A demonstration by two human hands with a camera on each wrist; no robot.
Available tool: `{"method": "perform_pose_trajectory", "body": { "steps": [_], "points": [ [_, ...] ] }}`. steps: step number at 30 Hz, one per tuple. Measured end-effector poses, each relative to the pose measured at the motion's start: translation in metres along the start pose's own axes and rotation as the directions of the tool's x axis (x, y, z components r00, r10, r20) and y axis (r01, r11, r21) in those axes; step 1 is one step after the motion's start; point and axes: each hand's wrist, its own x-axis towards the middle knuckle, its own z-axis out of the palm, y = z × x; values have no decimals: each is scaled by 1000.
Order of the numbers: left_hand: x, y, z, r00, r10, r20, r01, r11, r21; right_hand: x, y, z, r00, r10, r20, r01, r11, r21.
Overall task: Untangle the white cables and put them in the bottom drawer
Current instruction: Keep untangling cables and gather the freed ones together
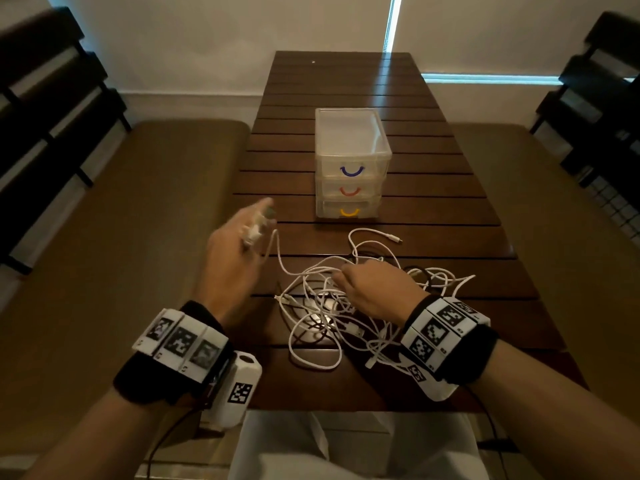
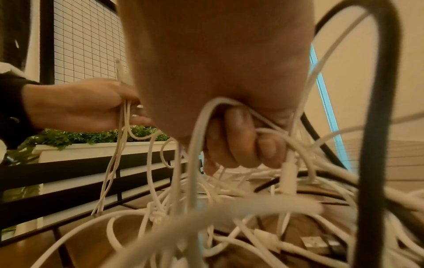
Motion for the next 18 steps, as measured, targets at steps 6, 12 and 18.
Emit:
{"method": "perform_pose_trajectory", "body": {
  "steps": [6, 12, 18],
  "points": [
    [-14, 15, 37, 864, 94, 494, -280, 906, 317, 3, -7, 0, 987, -93, -130, 88, 995, -41],
    [-9, 4, 38, 837, -36, 546, -315, 784, 535, 1, 9, 2, 985, -101, -137, 106, 994, 25],
    [15, -11, -2, 975, -123, 187, 64, 953, 295, 1, 24, 2, 972, -128, -196, 162, 972, 171]
  ]
}}
